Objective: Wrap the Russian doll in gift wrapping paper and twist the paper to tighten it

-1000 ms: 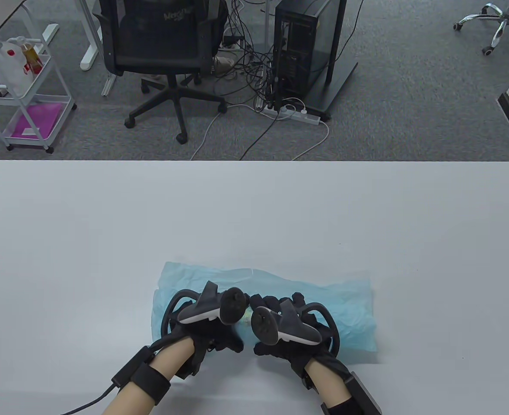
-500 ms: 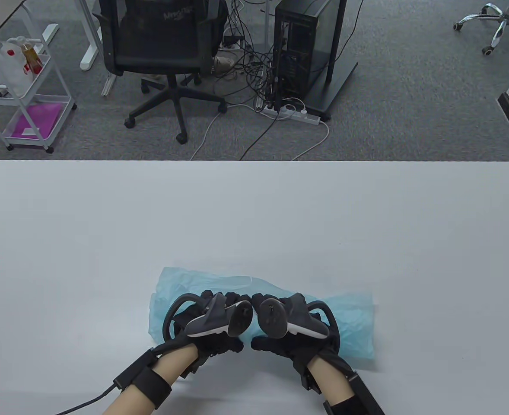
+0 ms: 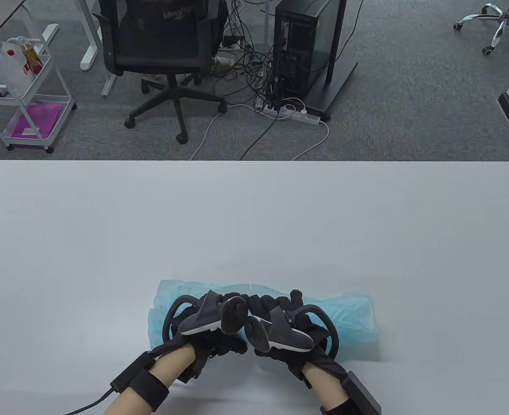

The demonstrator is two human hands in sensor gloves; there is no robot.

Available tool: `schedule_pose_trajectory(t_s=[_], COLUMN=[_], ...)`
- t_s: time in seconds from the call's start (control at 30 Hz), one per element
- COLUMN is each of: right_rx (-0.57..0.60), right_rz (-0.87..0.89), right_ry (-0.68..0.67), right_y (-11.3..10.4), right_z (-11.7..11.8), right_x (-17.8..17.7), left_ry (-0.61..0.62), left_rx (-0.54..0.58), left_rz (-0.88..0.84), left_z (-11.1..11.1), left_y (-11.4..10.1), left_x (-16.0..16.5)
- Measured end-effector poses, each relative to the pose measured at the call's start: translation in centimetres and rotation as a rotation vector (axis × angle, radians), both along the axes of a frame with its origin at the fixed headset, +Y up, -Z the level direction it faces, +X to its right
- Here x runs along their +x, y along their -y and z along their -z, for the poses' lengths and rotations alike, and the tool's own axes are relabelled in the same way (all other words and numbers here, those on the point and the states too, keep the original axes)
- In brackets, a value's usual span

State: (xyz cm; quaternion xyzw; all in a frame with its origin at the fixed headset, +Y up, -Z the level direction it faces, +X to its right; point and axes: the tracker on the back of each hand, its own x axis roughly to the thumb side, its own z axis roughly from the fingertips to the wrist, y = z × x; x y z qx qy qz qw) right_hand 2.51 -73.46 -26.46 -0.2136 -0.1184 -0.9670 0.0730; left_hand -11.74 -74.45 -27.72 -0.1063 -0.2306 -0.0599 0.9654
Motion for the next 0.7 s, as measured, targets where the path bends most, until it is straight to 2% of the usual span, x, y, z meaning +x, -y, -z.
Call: schedule_pose_trajectory(t_s=[0.03, 0.17, 0.3, 0.4, 0.47, 0.57, 0.63, 0.7], right_rx=[-0.027, -0.157, -0.307, -0.443, -0.496, -0.448, -0.345, -0.163], right_rz=[0.014, 0.076, 0.141, 0.203, 0.260, 0.285, 0.284, 0.249], right_ry=[-0.005, 0.052, 0.072, 0.086, 0.090, 0.065, 0.043, 0.018], right_y=[-0.3, 0.0, 0.3, 0.8, 1.2, 1.4, 1.2, 0.8], right_z=[0.1, 1.7, 2.8, 3.5, 3.7, 3.2, 2.4, 1.0], right_x=[0.3, 0.5, 0.8, 1.3, 1.6, 1.9, 1.8, 1.8], left_ry=[-0.028, 0.023, 0.072, 0.108, 0.105, 0.077, 0.067, 0.038], left_rx=[0.057, 0.224, 0.287, 0.355, 0.363, 0.234, 0.160, 0.062], left_rz=[-0.002, -0.014, 0.089, 0.228, 0.235, 0.129, 0.123, 0.109], left_z=[-0.2, -1.4, -2.3, -2.8, -2.7, -1.7, -0.9, 0.3], left_y=[0.1, -0.4, -0.2, 0.6, 0.8, 0.4, 0.3, 0.1], left_x=[-0.4, -0.3, 0.5, 1.1, 1.1, 0.9, 0.8, 0.7])
